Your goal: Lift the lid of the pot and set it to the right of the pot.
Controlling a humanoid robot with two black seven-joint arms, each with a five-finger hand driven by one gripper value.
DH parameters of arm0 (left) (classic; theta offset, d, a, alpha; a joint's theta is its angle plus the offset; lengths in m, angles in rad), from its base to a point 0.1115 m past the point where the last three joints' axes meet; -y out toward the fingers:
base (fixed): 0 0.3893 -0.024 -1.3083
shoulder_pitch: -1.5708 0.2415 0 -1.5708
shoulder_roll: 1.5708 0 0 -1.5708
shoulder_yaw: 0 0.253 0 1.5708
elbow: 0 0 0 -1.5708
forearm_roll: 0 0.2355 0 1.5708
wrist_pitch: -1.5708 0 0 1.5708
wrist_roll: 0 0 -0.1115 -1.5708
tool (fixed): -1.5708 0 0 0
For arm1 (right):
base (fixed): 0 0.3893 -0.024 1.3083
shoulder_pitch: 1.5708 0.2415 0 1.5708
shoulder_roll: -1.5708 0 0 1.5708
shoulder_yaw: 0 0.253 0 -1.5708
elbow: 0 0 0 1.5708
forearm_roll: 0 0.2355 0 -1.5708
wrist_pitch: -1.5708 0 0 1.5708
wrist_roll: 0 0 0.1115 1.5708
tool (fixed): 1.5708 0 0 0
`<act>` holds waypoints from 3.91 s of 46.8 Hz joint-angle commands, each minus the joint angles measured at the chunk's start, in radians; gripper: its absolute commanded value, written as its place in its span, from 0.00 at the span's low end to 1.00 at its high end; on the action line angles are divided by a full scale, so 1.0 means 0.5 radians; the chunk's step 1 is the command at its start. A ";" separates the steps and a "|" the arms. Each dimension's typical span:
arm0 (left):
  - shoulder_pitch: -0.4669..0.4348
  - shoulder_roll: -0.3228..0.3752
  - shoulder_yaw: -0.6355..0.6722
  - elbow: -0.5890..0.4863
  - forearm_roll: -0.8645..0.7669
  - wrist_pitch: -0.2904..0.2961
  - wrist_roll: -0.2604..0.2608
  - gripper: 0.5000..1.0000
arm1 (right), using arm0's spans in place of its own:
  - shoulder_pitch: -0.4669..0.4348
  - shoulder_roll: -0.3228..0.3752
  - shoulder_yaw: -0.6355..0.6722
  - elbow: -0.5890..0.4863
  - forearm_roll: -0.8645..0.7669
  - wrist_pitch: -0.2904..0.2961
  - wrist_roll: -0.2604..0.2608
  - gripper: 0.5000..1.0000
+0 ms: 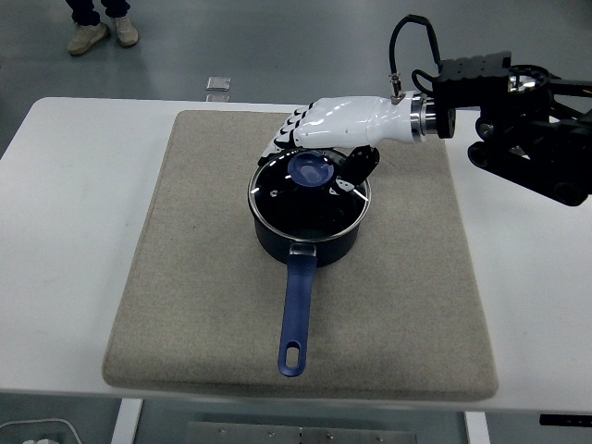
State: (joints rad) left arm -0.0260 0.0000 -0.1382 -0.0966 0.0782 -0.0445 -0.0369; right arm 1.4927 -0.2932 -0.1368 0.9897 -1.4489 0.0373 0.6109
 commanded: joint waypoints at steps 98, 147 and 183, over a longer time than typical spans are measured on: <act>0.000 0.000 0.000 0.000 0.000 0.000 0.000 1.00 | -0.077 0.080 -0.030 -0.105 -0.023 -0.059 0.000 0.26; 0.000 0.000 0.000 0.000 0.000 0.000 0.000 1.00 | 0.000 0.102 -0.021 -0.090 -0.026 -0.062 0.000 0.00; 0.000 0.000 0.000 0.000 0.000 0.000 0.000 1.00 | -0.009 0.111 -0.012 -0.080 -0.023 -0.068 0.000 0.00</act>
State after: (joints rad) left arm -0.0261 0.0000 -0.1380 -0.0966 0.0782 -0.0445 -0.0367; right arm 1.4920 -0.2411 -0.1434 0.9496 -1.4609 0.0035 0.6109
